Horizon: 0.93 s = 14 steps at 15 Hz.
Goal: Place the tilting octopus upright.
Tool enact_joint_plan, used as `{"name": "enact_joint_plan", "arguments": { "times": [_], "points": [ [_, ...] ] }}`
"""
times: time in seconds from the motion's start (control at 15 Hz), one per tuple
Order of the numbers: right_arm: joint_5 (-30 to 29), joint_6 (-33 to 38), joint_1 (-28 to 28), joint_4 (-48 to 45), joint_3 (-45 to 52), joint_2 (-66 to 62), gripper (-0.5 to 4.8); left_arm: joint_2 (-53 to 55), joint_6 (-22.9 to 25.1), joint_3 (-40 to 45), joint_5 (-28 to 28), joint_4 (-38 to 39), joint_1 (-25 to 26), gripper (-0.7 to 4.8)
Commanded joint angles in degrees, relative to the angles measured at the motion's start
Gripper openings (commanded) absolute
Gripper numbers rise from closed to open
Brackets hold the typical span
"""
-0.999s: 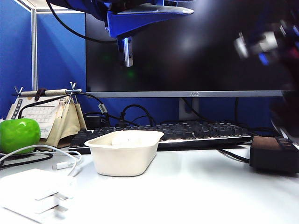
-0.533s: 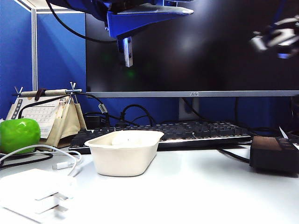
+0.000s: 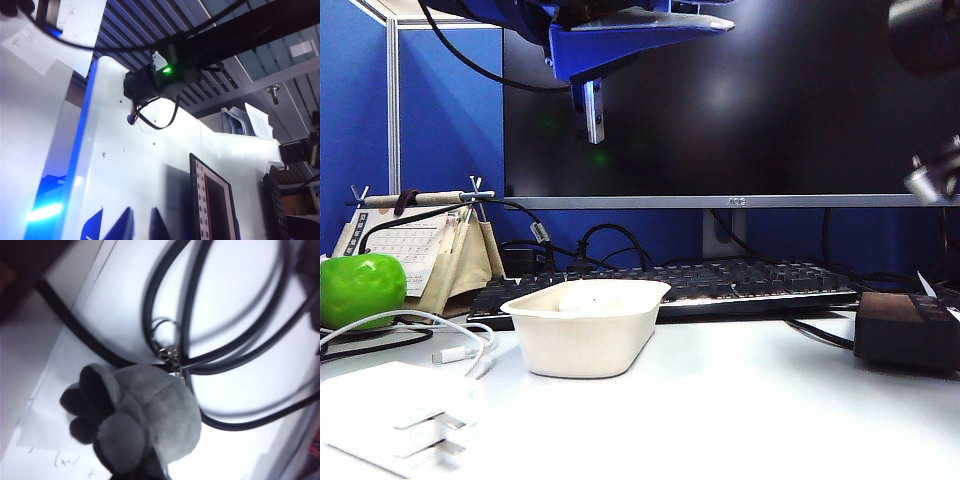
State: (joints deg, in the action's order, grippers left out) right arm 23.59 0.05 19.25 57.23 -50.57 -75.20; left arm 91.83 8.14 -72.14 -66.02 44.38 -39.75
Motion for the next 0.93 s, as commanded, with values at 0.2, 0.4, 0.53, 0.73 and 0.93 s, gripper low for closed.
{"name": "enact_joint_plan", "arguments": {
  "times": [0.2, 0.4, 0.53, 0.73, 0.93],
  "points": [
    [-7.2, 2.6, 0.6, -1.8, 1.2, 0.2, -0.01, -0.2, 1.2, -0.2, -0.6, -0.4, -0.1, 0.57],
    [-12.2, 4.3, 2.3, -1.7, 1.2, 0.2, -0.01, -0.2, 2.6, -0.2, 9.2, -0.3, -0.1, 0.56],
    [-13.9, 5.4, 3.0, -1.6, 1.3, 0.2, -0.01, -0.2, 2.6, -0.2, 17.3, -0.3, -0.1, 0.57],
    [-19.5, 6.0, 3.0, -1.4, 1.3, 0.2, -0.01, -0.2, 3.4, -0.2, 18.9, -0.4, -0.1, 0.57],
    [-24.2, 6.4, 3.1, -1.4, 1.3, 0.2, -0.01, -0.2, 5.4, -0.2, 18.9, -1.5, -0.1, 0.56]
  ]
}}
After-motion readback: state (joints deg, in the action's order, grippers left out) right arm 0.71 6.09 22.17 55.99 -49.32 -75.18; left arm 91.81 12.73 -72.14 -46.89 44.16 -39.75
